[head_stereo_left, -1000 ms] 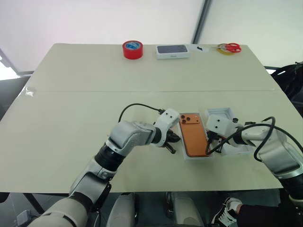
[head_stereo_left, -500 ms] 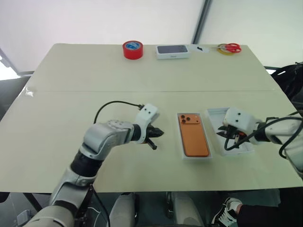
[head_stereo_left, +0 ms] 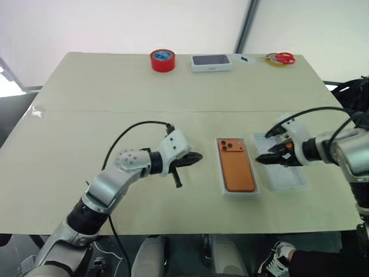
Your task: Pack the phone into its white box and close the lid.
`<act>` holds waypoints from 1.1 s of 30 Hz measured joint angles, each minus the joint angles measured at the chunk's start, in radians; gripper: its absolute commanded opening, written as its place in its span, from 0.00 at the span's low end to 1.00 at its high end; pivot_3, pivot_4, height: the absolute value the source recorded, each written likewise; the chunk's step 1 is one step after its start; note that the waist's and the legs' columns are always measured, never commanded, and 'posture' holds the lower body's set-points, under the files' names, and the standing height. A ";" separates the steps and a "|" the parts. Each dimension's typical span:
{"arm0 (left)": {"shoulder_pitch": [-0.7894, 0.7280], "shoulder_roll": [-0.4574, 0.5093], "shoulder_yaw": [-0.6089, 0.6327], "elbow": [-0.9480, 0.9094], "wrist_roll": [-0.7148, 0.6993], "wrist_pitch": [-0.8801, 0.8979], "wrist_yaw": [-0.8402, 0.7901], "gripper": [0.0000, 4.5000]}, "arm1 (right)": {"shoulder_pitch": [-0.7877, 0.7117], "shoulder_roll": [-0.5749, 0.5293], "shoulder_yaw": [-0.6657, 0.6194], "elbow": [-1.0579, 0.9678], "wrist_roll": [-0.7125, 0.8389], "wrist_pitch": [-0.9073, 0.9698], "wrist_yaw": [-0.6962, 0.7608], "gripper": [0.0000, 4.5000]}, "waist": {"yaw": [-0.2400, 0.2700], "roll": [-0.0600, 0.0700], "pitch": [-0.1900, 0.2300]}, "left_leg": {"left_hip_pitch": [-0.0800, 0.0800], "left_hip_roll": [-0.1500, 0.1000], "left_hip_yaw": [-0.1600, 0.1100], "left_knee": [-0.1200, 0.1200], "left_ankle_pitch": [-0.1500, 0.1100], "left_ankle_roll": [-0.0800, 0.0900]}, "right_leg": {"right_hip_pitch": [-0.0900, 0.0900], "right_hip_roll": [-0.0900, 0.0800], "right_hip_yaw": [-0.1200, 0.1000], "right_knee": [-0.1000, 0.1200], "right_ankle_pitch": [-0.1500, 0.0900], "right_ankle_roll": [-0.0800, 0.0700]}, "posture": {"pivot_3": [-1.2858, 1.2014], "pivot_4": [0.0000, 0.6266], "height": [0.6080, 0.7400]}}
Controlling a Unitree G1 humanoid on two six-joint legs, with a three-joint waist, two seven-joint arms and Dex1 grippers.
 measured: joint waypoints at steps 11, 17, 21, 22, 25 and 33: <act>0.044 -0.001 -0.003 -0.037 0.010 -0.038 -0.054 0.02 | -0.022 0.077 0.008 -0.014 0.018 0.188 -0.198 0.25 | -0.003 0.000 0.000 | 0.000 0.000 0.001 0.001 0.000 0.000 | 0.000 0.000 0.000 0.001 0.000 0.001 | 0.52 0.24 0.94; 0.044 -0.006 0.000 -0.026 0.024 -0.051 -0.054 0.02 | -0.031 0.113 -0.026 -0.012 0.035 0.228 -0.269 0.01 | -0.003 0.000 0.000 | 0.000 0.000 0.001 0.001 0.000 0.000 | 0.000 0.000 0.000 0.001 0.000 0.001 | 0.52 0.24 0.94; 0.053 -0.007 0.031 -0.013 0.029 -0.052 -0.042 0.02 | -0.062 0.174 -0.109 0.021 0.056 0.229 -0.302 0.01 | -0.007 0.000 0.000 | 0.001 0.000 0.001 0.001 0.000 0.000 | 0.000 0.001 0.000 0.001 0.001 0.002 | 0.52 0.24 0.94; 0.057 -0.009 0.039 -0.011 0.029 -0.052 -0.034 0.02 | -0.101 0.214 -0.170 0.050 0.065 0.229 -0.313 0.01 | -0.012 0.002 0.000 | 0.001 0.000 0.002 0.001 0.000 0.000 | 0.000 0.001 0.001 0.001 0.002 0.003 | 0.52 0.24 0.94; 0.079 -0.020 0.087 -0.005 0.020 -0.049 -0.008 0.02 | -0.209 0.292 -0.317 0.132 0.096 0.229 -0.347 0.01 | -0.013 0.002 0.000 | 0.001 0.002 0.001 0.000 0.000 0.000 | 0.000 0.003 0.001 0.001 0.003 0.004 | 0.52 0.24 0.94; 0.101 -0.046 0.253 0.054 -0.023 -0.011 0.071 0.02 | -0.334 0.451 -0.531 0.322 0.655 0.229 -0.649 0.01 | -0.009 0.002 0.001 | 0.001 0.003 0.000 -0.001 0.000 0.000 | 0.000 0.004 0.001 0.002 0.003 0.004 | 0.52 0.24 0.94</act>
